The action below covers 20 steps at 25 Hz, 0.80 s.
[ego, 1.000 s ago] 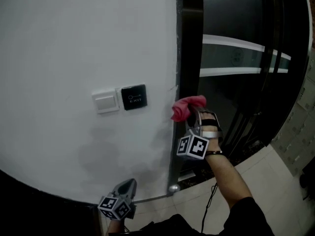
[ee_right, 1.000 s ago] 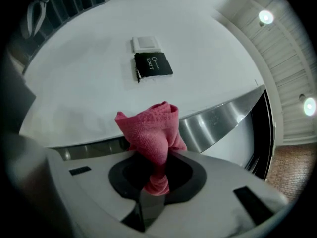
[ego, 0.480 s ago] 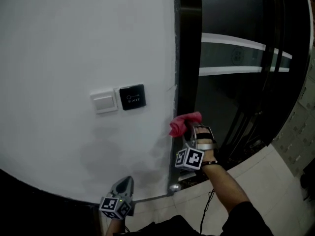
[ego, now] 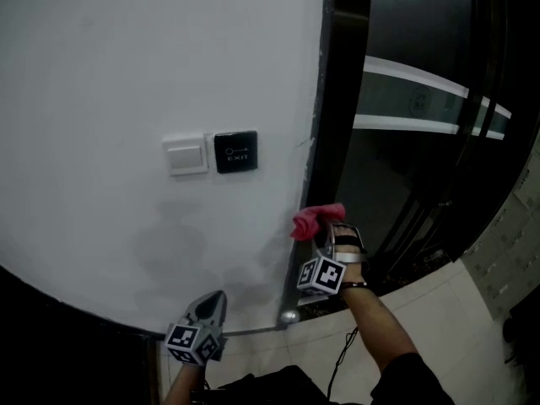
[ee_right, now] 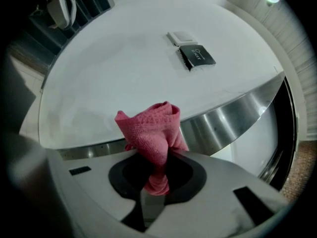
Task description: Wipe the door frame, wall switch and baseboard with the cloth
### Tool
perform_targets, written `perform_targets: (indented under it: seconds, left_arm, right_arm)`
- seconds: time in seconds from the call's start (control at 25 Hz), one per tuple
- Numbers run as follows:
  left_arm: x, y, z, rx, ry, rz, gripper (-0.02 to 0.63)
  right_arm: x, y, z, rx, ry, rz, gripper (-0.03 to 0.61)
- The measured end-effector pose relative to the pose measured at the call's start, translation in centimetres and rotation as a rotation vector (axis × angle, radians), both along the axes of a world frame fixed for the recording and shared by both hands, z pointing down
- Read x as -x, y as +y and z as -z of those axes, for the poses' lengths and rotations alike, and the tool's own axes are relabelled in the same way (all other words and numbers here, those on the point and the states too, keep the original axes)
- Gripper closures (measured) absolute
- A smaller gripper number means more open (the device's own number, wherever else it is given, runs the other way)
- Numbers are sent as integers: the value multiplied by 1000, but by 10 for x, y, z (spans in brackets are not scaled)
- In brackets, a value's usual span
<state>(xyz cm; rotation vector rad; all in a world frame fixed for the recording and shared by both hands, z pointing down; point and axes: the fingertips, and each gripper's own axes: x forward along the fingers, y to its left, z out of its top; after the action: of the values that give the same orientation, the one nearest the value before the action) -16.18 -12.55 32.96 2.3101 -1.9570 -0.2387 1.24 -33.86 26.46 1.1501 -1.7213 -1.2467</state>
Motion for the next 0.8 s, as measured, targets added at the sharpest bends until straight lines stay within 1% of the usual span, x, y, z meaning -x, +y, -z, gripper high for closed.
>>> perform_targets:
  seconds: [0.16, 0.36, 0.48, 0.64, 0.8]
  left_arm:
    - [-1, 1, 1, 8, 3, -3, 621]
    - [9, 5, -3, 3, -1, 34, 621]
    - [13, 7, -2, 0, 20, 40, 621]
    - [18, 7, -4, 4, 28, 52, 621]
    - [20, 7, -8, 15, 33, 53, 621]
  right_arm:
    - [1, -1, -16, 27, 22, -1, 523]
    - [2, -3, -43, 75, -13, -10, 523]
    - [2, -1, -58, 97, 51, -3, 523]
    - [2, -2, -75, 124, 50, -11, 523]
    - [3, 0, -85, 136, 89, 3, 523]
